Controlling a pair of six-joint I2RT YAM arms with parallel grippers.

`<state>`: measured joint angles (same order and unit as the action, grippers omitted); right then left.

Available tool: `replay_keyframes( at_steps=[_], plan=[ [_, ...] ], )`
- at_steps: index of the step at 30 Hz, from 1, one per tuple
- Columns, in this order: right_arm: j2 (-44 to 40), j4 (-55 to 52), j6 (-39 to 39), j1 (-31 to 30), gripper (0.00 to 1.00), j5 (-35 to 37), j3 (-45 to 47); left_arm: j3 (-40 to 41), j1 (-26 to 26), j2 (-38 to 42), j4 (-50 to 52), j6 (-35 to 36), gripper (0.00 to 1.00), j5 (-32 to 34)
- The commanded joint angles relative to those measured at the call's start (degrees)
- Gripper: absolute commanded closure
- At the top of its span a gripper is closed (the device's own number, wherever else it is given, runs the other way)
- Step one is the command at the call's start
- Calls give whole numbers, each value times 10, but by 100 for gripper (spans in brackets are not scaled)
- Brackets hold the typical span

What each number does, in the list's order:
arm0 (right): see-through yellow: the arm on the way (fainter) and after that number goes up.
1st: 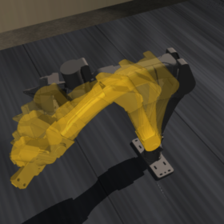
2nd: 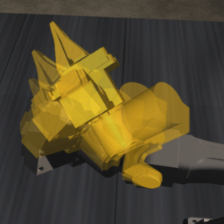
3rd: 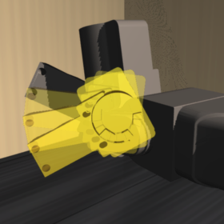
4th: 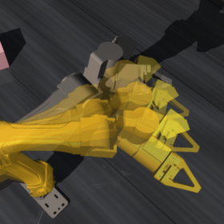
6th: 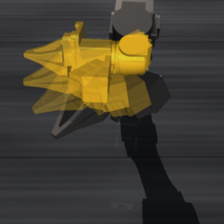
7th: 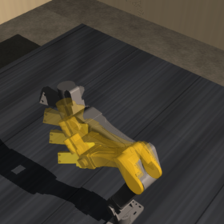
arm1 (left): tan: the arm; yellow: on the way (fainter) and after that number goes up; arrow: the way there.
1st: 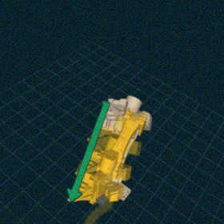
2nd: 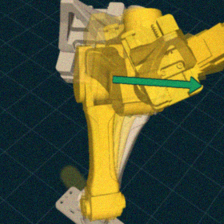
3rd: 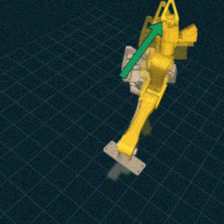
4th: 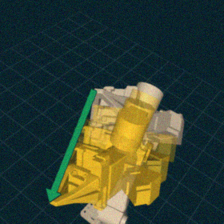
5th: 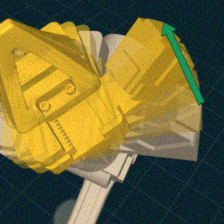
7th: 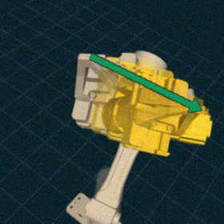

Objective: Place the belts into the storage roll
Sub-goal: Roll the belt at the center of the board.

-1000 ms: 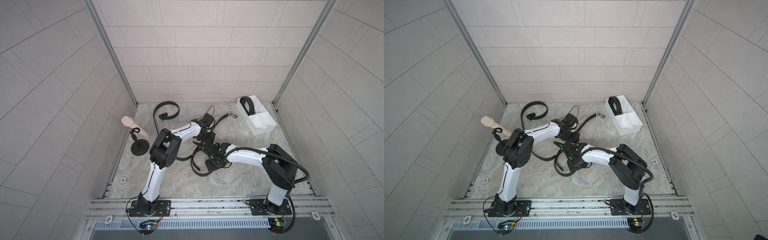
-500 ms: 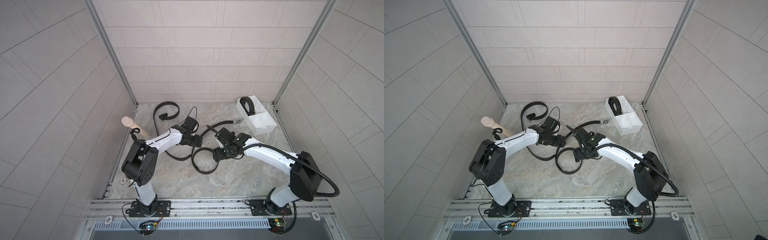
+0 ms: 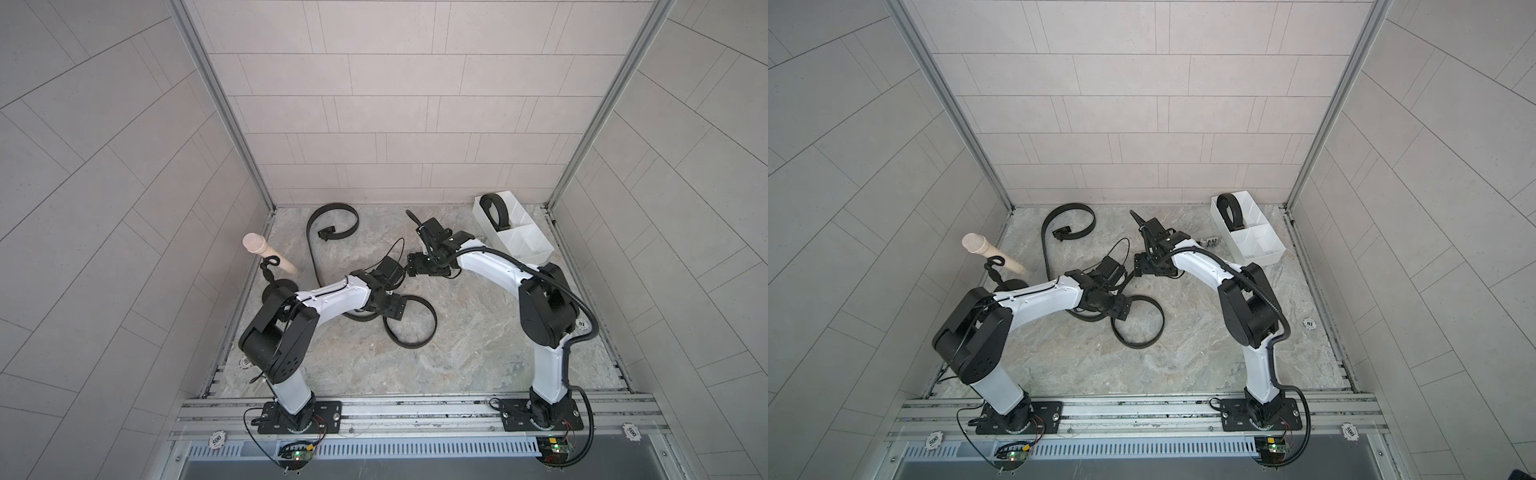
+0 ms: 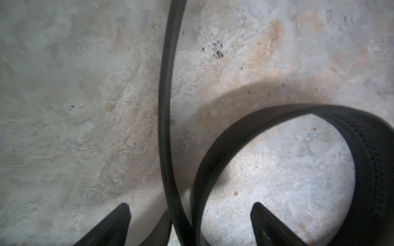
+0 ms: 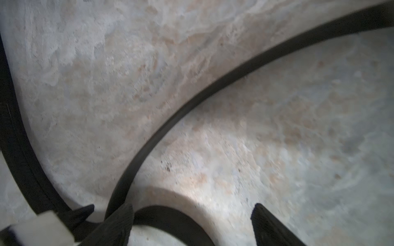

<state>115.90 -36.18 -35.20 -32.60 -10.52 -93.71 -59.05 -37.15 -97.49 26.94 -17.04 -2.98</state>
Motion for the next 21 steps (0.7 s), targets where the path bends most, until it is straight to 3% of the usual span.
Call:
replay_keyframes(
  at_steps=[1,7,11,17,21],
  plan=[
    [57,-2,-26,-5,10,-4,-50,-35,-9,-24,-6,25,10,33],
    [143,-5,-51,1,12,-1,-106,-71,-21,-86,-5,25,24,38],
    [156,-20,-51,12,18,3,-99,-72,-16,-110,27,-8,35,118],
    [79,-23,-34,24,24,6,26,-17,35,-87,31,-59,45,162],
    [4,4,-40,22,25,-6,151,-3,64,-87,27,-56,46,164]
  ],
)
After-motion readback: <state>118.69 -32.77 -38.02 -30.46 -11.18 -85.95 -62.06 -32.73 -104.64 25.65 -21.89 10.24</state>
